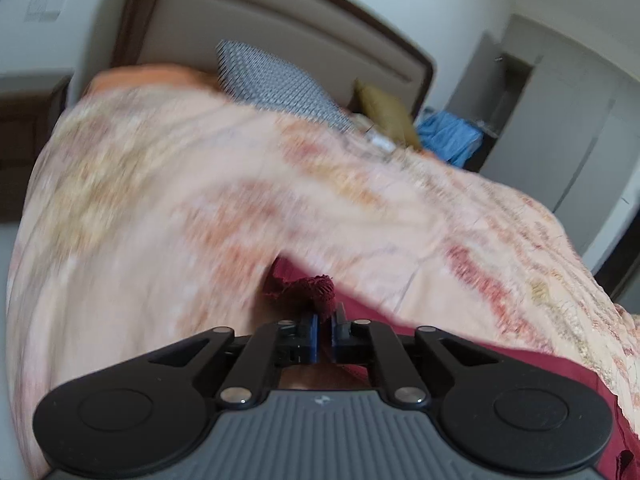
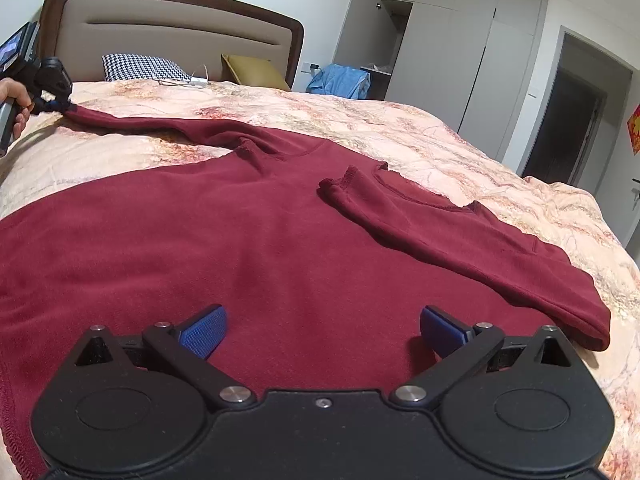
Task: Fold small clothes
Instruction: 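Grasp the other sleeve cuff with the left gripper and lift it, then lay the held sleeve across the sweater body and open the left gripper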
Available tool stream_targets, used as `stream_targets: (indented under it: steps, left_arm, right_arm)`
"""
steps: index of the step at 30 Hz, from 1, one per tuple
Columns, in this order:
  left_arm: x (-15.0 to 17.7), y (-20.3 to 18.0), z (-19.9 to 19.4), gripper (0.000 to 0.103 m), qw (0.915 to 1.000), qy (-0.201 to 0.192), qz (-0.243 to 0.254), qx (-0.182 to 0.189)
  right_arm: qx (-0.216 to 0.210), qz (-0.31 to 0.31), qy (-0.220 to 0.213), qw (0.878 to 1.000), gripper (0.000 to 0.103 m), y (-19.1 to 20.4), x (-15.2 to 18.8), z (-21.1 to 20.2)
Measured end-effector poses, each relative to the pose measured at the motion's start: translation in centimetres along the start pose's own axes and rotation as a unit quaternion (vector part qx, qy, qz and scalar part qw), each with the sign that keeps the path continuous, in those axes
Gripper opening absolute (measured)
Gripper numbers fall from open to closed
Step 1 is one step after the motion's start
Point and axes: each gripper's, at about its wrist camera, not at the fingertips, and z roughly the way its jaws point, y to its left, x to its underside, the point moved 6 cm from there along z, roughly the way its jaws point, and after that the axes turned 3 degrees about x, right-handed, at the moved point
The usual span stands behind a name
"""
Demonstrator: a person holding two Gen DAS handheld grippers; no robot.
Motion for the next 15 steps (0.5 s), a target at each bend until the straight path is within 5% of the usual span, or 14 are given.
stream_targets:
  steps: [8,15]
  left_arm:
    - [-7.2,-11.4,-4.5,0.005,0.9835,-0.113,0.114,0.084]
    - [-7.7,-26.8,-9.8,0.005,0.9426,-0.148,0.199,0.223]
  right_arm:
    - [0.001,0.049,-0.038,0.998,0.102,-1.7,0.1,-1.0]
    - [-0.005,0.135,-0.070,0.988,0.102,-4.9,0.1,-2.7]
